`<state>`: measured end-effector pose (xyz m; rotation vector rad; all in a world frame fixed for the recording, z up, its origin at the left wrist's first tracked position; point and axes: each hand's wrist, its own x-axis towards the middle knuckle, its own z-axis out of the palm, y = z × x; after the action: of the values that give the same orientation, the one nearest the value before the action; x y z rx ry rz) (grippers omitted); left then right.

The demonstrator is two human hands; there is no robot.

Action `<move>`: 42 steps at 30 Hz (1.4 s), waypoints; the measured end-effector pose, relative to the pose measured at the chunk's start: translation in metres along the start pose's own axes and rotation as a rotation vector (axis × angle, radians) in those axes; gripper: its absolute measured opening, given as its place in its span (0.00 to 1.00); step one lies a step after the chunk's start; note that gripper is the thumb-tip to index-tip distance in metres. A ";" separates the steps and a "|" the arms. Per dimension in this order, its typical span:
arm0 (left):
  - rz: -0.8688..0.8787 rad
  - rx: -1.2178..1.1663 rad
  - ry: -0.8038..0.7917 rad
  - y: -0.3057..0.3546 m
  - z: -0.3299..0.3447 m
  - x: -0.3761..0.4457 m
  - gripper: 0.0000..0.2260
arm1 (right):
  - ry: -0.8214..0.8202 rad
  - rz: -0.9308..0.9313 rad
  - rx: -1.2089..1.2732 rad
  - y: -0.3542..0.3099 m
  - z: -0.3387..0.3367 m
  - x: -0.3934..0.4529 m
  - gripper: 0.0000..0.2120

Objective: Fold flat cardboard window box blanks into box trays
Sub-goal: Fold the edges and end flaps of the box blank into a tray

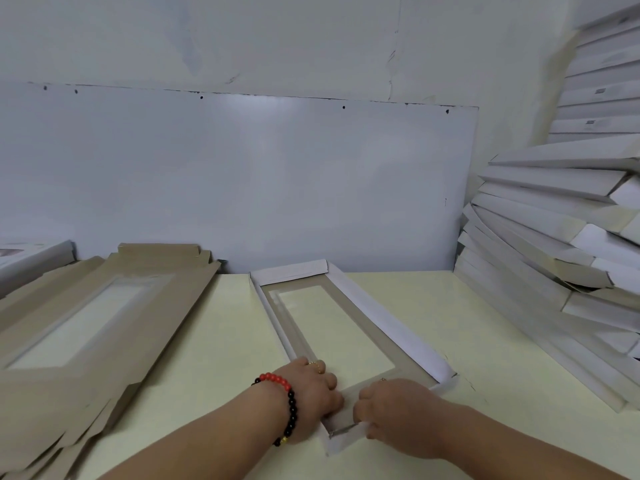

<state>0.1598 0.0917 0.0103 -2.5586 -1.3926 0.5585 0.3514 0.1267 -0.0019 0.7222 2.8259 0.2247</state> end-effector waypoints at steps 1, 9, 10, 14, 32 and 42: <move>0.017 -0.001 0.016 0.000 0.001 0.002 0.13 | -0.008 0.003 0.002 0.000 0.001 0.000 0.13; 0.028 -0.113 0.080 -0.001 0.017 0.006 0.13 | -0.028 0.020 -0.004 -0.001 -0.003 -0.002 0.14; 0.031 -0.108 0.085 -0.001 0.018 0.006 0.13 | -0.027 0.019 -0.002 0.000 -0.003 -0.002 0.13; 0.045 -0.075 0.086 -0.001 0.017 0.008 0.13 | -0.037 0.028 0.016 -0.001 -0.005 -0.002 0.14; -0.025 -0.456 0.299 -0.008 0.036 -0.002 0.16 | 0.006 0.015 -0.023 0.000 0.001 -0.001 0.14; -0.050 -0.539 0.416 0.004 0.040 -0.007 0.16 | 0.054 0.015 -0.003 -0.001 0.004 -0.002 0.13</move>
<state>0.1433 0.0826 -0.0261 -2.7798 -1.5957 -0.4023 0.3537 0.1258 -0.0058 0.7482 2.8709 0.2551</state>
